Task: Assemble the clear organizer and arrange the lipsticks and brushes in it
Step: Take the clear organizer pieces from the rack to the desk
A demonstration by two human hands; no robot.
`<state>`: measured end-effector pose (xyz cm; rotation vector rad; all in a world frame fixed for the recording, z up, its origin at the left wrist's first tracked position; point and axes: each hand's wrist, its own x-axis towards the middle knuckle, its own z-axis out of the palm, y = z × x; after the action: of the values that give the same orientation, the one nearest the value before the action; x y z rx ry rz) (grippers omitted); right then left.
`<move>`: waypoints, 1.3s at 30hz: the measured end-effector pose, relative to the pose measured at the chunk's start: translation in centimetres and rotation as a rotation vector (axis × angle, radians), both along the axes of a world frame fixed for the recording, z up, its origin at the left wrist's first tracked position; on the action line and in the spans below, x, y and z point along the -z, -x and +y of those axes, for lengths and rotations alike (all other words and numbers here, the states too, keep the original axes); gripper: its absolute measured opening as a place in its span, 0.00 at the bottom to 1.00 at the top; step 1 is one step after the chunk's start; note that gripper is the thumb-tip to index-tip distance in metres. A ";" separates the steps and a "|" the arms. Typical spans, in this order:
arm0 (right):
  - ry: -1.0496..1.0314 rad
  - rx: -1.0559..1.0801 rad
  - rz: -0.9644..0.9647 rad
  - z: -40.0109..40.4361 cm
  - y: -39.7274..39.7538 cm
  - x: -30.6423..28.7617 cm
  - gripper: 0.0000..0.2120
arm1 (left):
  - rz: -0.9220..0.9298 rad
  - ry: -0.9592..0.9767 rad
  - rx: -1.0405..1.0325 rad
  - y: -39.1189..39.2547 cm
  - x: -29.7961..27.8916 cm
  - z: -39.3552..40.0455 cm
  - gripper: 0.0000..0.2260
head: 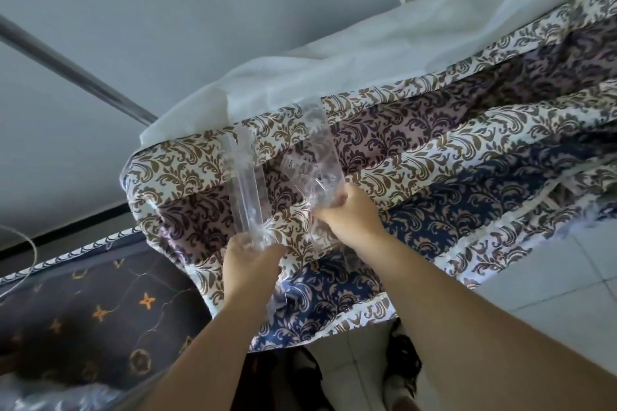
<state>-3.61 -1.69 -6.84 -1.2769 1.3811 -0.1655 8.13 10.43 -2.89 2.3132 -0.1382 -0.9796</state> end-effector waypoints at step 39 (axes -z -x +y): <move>0.238 1.288 -0.095 44.1 36.0 -37.0 0.16 | 0.279 0.358 1.360 24.2 -32.8 13.0 0.15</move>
<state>-39.60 42.38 30.13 -0.3578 1.9423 -1.2650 -16.12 23.44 29.86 1.5190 -1.7405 -1.6489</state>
